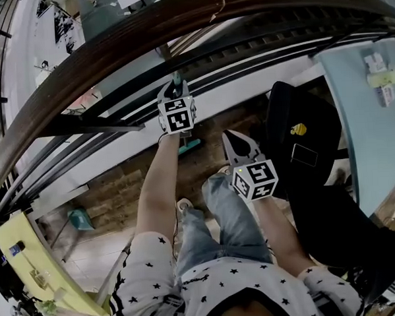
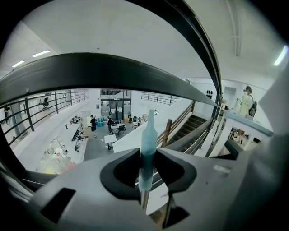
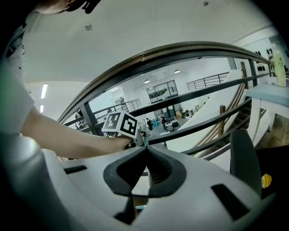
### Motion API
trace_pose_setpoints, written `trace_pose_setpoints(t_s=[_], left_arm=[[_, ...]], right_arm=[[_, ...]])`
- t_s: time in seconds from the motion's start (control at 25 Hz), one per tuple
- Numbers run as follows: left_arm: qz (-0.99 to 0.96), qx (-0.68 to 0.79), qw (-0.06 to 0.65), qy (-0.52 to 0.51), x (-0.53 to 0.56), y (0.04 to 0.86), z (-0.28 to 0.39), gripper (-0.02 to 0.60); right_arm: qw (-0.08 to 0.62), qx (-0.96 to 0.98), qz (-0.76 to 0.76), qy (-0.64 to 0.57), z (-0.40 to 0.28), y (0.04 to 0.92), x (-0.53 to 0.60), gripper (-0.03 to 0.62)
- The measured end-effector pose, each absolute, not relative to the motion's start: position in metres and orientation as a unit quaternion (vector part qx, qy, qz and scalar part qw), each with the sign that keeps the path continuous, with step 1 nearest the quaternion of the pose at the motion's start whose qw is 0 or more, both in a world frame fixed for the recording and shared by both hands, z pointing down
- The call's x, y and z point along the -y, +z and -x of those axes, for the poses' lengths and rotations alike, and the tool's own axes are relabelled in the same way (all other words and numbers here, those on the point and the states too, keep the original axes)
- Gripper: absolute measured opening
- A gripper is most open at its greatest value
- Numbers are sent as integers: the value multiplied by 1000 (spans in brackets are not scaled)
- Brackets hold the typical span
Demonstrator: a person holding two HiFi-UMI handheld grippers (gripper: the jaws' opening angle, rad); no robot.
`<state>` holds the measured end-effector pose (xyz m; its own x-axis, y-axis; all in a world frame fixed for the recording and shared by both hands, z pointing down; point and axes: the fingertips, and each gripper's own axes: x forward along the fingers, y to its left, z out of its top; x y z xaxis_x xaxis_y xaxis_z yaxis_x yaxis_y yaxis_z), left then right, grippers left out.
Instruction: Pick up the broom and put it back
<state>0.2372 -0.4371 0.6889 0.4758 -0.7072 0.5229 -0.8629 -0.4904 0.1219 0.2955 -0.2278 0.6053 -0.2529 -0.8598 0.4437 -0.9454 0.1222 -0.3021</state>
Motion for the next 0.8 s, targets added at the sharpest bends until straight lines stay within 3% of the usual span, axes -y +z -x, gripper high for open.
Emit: trace_pose_setpoints(t_s=[0.8], left_arm=[[-818,487,211,223,443,714,-227,114]], right_arm=[[74,742,-606,278,-296,610,228,-6]])
